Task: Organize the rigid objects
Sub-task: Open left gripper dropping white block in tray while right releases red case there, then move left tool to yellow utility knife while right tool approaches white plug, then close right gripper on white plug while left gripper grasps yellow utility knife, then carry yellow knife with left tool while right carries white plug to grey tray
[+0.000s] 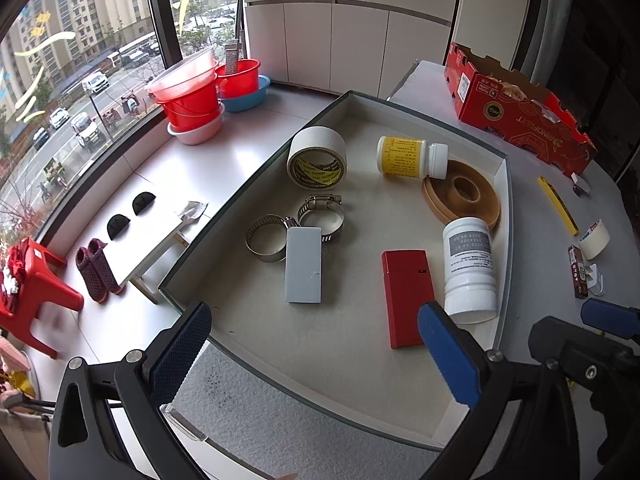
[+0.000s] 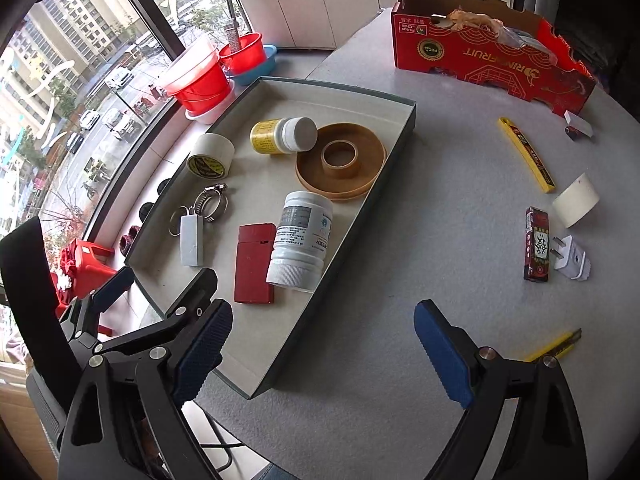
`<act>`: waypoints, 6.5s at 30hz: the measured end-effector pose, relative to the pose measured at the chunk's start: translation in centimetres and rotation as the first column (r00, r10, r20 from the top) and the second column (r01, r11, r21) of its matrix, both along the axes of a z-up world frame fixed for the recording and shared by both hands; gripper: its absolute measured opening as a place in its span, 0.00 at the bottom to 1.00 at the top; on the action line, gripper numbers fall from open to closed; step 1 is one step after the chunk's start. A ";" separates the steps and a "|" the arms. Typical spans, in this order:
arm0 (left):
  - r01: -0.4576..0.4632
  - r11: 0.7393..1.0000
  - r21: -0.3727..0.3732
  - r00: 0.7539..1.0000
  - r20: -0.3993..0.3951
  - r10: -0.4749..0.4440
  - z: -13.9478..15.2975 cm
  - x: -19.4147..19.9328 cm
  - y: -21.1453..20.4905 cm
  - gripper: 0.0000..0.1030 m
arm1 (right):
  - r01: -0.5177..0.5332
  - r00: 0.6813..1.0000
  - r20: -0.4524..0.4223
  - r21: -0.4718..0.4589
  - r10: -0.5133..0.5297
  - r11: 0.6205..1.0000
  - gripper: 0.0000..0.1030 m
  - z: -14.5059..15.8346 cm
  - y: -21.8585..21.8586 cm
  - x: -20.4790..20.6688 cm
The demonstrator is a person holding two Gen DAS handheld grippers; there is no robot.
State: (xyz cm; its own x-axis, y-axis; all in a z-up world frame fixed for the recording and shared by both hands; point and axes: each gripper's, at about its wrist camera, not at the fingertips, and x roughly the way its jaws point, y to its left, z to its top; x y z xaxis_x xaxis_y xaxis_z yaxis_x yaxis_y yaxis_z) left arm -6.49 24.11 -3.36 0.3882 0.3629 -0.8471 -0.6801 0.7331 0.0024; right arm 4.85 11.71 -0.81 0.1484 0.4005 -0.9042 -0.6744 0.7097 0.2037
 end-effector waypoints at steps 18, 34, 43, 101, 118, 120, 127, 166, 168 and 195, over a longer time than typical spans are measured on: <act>-0.053 0.997 0.050 0.998 0.046 0.051 2.6 -5.1 -3.2 1.00 | -0.042 0.978 0.202 -0.048 0.051 0.998 0.90 3.7 -0.6 -4.0; -0.027 0.996 0.090 0.998 0.050 0.023 3.6 -7.1 -5.9 1.00 | -0.082 0.926 0.359 -0.114 0.118 0.990 0.90 4.8 -1.0 -7.5; 0.002 0.993 0.121 0.998 0.057 -0.009 4.8 -7.2 -7.6 1.00 | -0.062 0.916 0.390 -0.094 0.093 0.994 0.90 5.2 -3.4 -8.1; 0.409 0.912 -0.020 0.912 -0.020 -0.409 -4.9 13.9 -19.7 1.00 | -0.049 0.962 0.262 -0.112 0.077 0.993 0.90 -6.3 -14.1 14.4; 0.548 0.836 0.009 0.836 -0.037 -0.548 -4.6 14.8 -23.5 1.00 | 0.159 0.971 0.202 -0.144 -0.129 0.977 0.40 -5.9 -22.2 10.2; 0.581 0.813 0.043 0.814 -0.040 -0.580 -4.5 14.9 -24.9 1.00 | 0.250 0.961 0.151 -0.122 -0.231 0.961 0.40 -6.0 -25.8 9.7; 0.573 0.820 0.000 0.820 0.011 -0.573 -4.8 15.9 -24.7 1.00 | 0.309 0.939 0.197 -0.120 -0.282 0.944 0.42 -6.0 -29.8 6.9; 0.571 0.813 -0.115 0.821 0.107 -0.562 0.5 5.2 -24.5 0.17 | 0.337 0.935 0.122 -0.002 -0.334 0.941 0.32 -2.1 -27.3 -1.0; 0.565 0.818 -0.108 0.825 0.104 -0.556 0.9 4.5 -24.3 0.17 | 0.326 0.938 0.130 -0.003 -0.323 0.945 0.32 -1.7 -26.8 -1.4; 0.265 0.964 0.006 0.930 0.264 -0.257 7.9 -2.1 -8.8 0.17 | 0.022 0.969 0.246 0.039 -0.031 0.999 0.32 7.1 -10.2 -3.8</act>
